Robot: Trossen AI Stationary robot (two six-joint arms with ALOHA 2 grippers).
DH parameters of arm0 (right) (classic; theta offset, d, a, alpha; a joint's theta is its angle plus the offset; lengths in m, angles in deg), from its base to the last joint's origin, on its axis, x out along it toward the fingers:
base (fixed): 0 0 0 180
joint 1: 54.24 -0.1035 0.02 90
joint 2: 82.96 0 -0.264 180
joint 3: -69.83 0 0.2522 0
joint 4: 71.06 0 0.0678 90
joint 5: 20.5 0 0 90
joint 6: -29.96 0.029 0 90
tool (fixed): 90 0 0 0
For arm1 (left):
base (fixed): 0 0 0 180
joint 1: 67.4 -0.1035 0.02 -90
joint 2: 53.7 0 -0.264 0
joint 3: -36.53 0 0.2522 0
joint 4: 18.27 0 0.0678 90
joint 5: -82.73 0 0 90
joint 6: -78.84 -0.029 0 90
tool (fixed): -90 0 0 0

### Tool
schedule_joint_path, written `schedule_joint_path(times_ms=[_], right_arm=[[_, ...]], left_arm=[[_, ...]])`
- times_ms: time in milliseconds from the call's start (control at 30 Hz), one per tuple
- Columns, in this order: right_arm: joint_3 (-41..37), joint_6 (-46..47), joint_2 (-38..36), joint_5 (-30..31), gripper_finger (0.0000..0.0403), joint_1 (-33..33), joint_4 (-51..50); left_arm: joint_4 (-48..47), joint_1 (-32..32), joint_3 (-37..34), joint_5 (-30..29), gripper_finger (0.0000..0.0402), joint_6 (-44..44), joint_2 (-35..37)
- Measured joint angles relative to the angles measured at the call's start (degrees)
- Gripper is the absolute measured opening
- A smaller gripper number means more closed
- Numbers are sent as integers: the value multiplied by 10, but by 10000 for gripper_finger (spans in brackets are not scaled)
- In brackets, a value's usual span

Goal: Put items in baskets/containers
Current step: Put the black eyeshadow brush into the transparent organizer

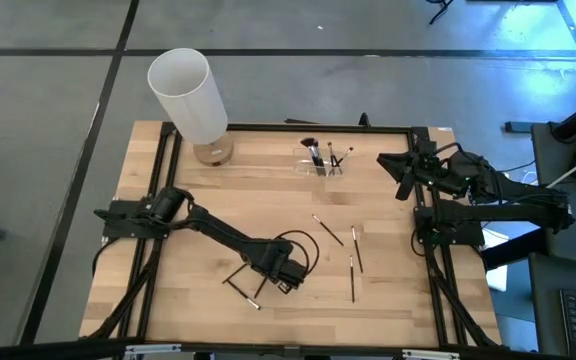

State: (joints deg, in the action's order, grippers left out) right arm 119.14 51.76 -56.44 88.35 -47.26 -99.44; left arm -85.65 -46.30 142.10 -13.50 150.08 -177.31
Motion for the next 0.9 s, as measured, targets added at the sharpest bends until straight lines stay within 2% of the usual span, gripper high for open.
schedule_joint_path(times_ms=[467,900], right_arm=[[0,0,0,0,84,0,0],[0,0,0,0,84,0,0]], left_arm=[[2,0,-5,-2,30,0,0],[5,0,-5,-16,27,0,-1]])
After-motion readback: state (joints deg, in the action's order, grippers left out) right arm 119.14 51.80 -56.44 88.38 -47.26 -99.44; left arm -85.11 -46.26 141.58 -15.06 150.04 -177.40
